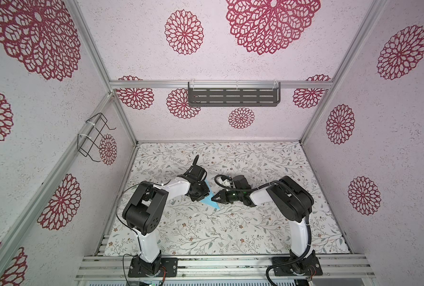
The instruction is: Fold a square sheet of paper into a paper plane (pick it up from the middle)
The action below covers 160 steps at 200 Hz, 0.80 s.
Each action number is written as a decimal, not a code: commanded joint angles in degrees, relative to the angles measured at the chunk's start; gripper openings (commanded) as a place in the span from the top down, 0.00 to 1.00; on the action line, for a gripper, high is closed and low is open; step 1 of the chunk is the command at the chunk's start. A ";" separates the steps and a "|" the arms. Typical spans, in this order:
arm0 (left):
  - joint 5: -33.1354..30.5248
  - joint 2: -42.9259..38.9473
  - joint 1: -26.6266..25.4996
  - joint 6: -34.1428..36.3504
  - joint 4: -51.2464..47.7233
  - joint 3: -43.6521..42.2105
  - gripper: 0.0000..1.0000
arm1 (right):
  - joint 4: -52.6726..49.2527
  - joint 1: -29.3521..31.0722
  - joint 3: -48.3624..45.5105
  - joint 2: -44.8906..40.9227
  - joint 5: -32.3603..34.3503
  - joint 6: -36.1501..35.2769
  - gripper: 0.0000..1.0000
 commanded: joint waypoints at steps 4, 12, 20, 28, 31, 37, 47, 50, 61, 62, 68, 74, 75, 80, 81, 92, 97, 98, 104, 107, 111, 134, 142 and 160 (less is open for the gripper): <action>-5.34 8.03 -0.43 -0.28 -7.93 -2.50 0.69 | -0.93 -0.71 0.49 -1.56 -0.28 1.06 0.82; -5.29 8.48 -0.44 -0.07 -8.42 -2.01 0.69 | -0.96 -0.80 0.40 -2.04 -0.41 1.05 0.82; -5.25 9.06 -0.56 0.41 -8.89 -1.46 0.68 | -1.01 -0.89 0.32 -2.58 -0.69 1.09 0.81; -5.24 9.75 -0.71 1.00 -9.72 -0.80 0.68 | -1.50 -0.97 0.16 -3.15 -0.66 0.97 0.82; -5.29 9.94 -0.77 1.26 -9.97 -0.61 0.68 | -1.62 -1.06 0.10 -3.33 -0.68 0.92 0.81; -5.36 10.28 -0.88 1.67 -10.31 -0.38 0.68 | -1.83 -1.15 -0.24 -3.74 -0.48 0.79 0.81; -5.55 10.86 -1.05 2.21 -10.94 0.10 0.67 | -2.32 -1.32 -0.65 -4.30 -0.33 0.58 0.81; -5.62 11.07 -1.03 2.53 -11.11 0.18 0.67 | -2.39 -1.40 -0.84 -4.49 -0.16 0.49 0.81; -6.26 11.84 -1.07 2.93 -12.02 0.81 0.67 | -2.19 -1.67 -1.54 -5.25 -0.08 0.59 0.81; -6.31 11.86 -1.11 2.98 -12.09 0.84 0.67 | -2.17 -1.68 -1.63 -5.34 -0.03 0.60 0.81; -6.49 12.17 -1.08 3.14 -12.42 1.03 0.67 | -1.99 -1.90 -2.02 -5.95 0.01 0.59 0.80; -6.52 12.53 -1.11 3.35 -12.66 1.21 0.66 | -1.59 -2.10 -2.54 -6.75 0.21 0.61 0.78; -6.52 12.60 -1.17 3.36 -12.67 1.21 0.66 | -1.52 -2.11 -2.65 -6.88 0.25 0.65 0.78; -6.61 12.88 -1.22 3.45 -12.80 1.35 0.66 | -1.31 -2.31 -2.96 -7.59 0.40 0.61 0.76; -6.61 12.94 -1.18 3.46 -12.83 1.37 0.66 | -1.16 -2.35 -3.04 -7.74 0.39 0.66 0.76; -6.61 13.65 -1.16 3.80 -13.24 1.73 0.65 | 0.18 -2.79 -4.08 -9.52 0.62 0.79 0.73; -6.69 13.99 -1.17 3.90 -13.52 1.96 0.65 | 0.25 -2.91 -4.38 -10.32 1.00 0.74 0.73; -6.69 14.03 -1.20 3.94 -13.59 1.98 0.66 | 0.23 -2.96 -4.45 -10.42 1.08 0.72 0.72; -6.78 14.43 -1.21 4.11 -13.80 2.17 0.65 | -0.11 -3.06 -4.66 -11.25 1.54 0.36 0.72; -6.74 14.55 -1.20 4.12 -13.92 2.26 0.65 | -0.32 -3.15 -4.69 -11.58 1.76 0.10 0.72; -6.87 14.79 -1.20 4.20 -14.12 2.42 0.65 | -0.71 -3.18 -4.77 -12.03 2.15 -0.19 0.72; -7.32 16.36 -1.19 4.16 -15.60 3.52 0.65 | -1.90 -3.13 -5.10 -13.36 3.42 -1.55 0.74; -7.55 16.94 -1.15 4.08 -16.05 3.88 0.65 | -1.90 -3.09 -5.22 -13.40 3.47 -1.82 0.76; -7.99 18.14 -1.28 3.92 -17.06 4.55 0.65 | -2.75 -2.46 -4.75 -12.70 2.88 -2.87 0.81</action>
